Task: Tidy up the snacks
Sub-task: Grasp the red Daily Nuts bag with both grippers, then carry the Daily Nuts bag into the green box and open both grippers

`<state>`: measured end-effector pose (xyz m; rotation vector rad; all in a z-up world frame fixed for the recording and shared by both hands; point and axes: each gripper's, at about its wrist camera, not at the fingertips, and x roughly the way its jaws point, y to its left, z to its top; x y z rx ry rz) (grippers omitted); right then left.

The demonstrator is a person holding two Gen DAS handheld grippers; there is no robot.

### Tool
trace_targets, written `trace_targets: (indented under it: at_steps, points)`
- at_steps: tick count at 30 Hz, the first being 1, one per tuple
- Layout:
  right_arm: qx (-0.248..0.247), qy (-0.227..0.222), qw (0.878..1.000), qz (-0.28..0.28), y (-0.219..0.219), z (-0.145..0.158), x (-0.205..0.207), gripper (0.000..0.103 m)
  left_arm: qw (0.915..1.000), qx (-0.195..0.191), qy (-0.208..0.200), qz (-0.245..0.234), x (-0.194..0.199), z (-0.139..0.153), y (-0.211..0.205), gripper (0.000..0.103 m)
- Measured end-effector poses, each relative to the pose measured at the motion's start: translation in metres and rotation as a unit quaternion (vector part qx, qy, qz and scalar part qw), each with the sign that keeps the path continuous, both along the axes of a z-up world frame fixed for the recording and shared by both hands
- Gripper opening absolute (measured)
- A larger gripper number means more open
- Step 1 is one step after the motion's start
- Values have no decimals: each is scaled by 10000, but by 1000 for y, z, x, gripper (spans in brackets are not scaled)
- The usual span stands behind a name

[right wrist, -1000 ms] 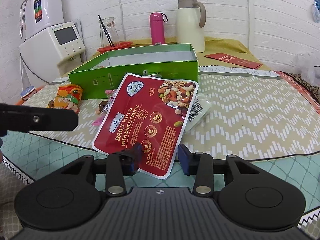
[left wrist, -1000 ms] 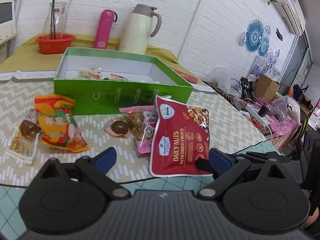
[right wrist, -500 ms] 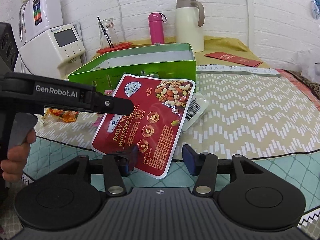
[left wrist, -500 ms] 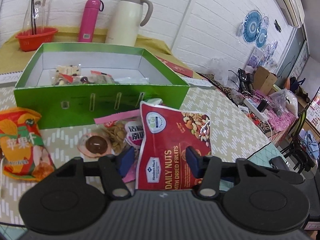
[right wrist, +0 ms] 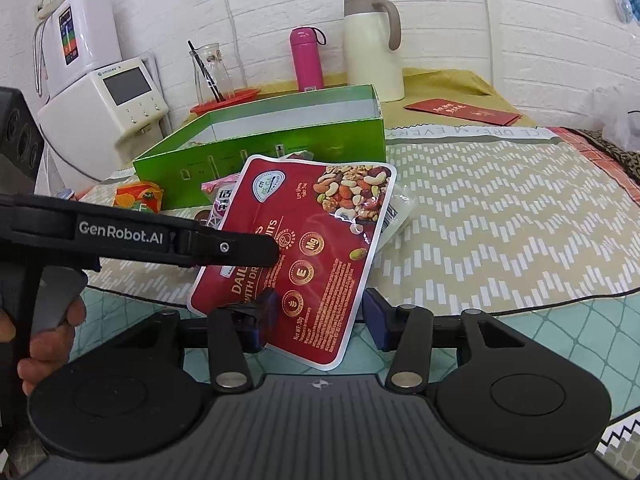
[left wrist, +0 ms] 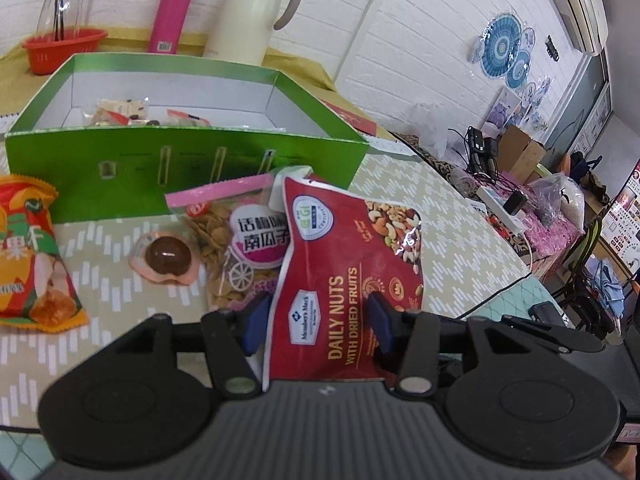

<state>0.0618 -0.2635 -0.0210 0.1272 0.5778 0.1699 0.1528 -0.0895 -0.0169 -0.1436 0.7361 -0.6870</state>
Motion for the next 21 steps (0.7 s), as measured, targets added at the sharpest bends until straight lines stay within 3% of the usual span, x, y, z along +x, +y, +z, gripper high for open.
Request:
trace_targets:
  at_steps: [2,4,5,8,15,21]
  points:
    - [5,18,10000,-23,1,1,2,78,9999,101,-41,11,-4,2,-3,45]
    - [-90,-26,9999,-71,4,2,-2,67,9998,145,-136,8,-12,8,-3,17]
    - [-45,-75,10000,-30,5,4,-5,54,9998,141,-168,-18,-16,11,-3,14]
    - [-121,-187,9998,24,12,9,-15,48,9996,166,-249,4,-25,15,-2,15]
    - [-310,-558,9979,104,19,32,-26,47,9986,-167,-490,145,-40,37,12,14]
    - [-525,-1004,9932,275,29,61,-6,47,9961,-381,-715,341,-19,69,22,14]
